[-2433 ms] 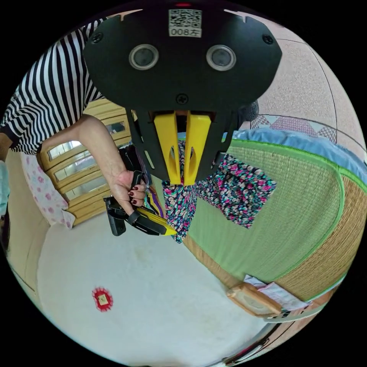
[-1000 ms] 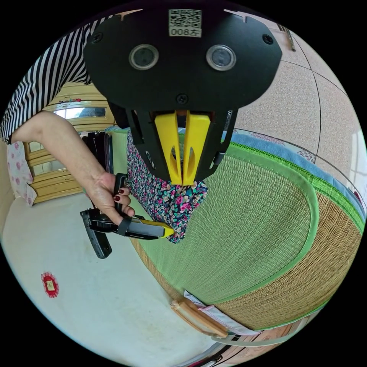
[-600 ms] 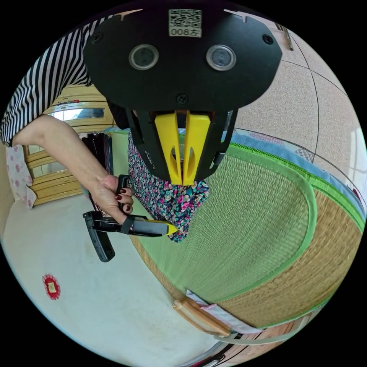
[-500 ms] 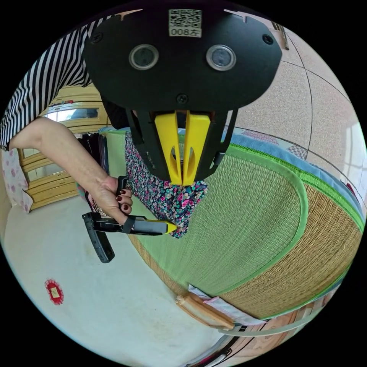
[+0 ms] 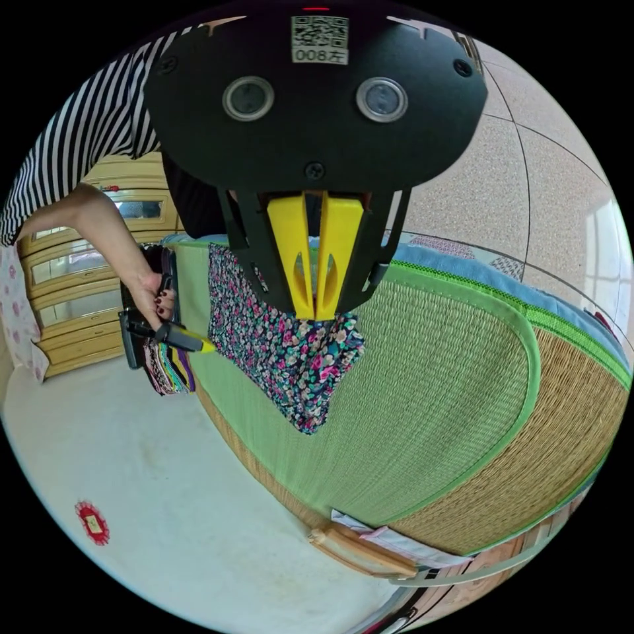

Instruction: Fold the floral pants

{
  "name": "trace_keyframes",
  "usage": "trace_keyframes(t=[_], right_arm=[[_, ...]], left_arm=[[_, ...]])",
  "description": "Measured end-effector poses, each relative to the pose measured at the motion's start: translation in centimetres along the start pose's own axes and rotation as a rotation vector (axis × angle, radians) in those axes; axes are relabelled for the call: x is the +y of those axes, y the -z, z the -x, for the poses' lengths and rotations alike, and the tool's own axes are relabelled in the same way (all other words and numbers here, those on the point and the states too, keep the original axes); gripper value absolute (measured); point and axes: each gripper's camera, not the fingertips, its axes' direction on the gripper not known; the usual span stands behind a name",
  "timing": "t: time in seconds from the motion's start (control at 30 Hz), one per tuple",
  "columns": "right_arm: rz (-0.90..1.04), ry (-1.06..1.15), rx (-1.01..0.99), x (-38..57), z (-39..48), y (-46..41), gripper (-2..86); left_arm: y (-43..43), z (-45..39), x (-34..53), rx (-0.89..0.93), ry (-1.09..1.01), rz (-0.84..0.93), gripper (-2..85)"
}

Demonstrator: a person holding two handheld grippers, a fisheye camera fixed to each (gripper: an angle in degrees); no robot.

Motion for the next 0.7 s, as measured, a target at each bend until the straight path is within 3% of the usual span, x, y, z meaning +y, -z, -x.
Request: trace_keyframes(t=[0.17,0.4,0.6,0.7], right_arm=[[0.023,-0.142,-0.075,3.5,-6.3,-3.0,0.0],[0.036,0.012,-0.224,10.7,-6.2,-4.4,0.0],[0.183,-0.023,-0.287,20.9,-10.2,-11.1,0.1],[0.110,-0.106,-0.421,23.5,-13.3,-12.5,0.3]], left_arm=[[-0.8,-0.1,-0.7,-0.024,0.010,0.022,0.2],[-1.0,-2.5,0.4,0.036,-0.056,0.036,0.2],[-5.2,-5.5,1.5,0.152,-0.115,0.206,0.5],[-7.7,-7.3,1.2,0.239,-0.160,0.310,1.3]])
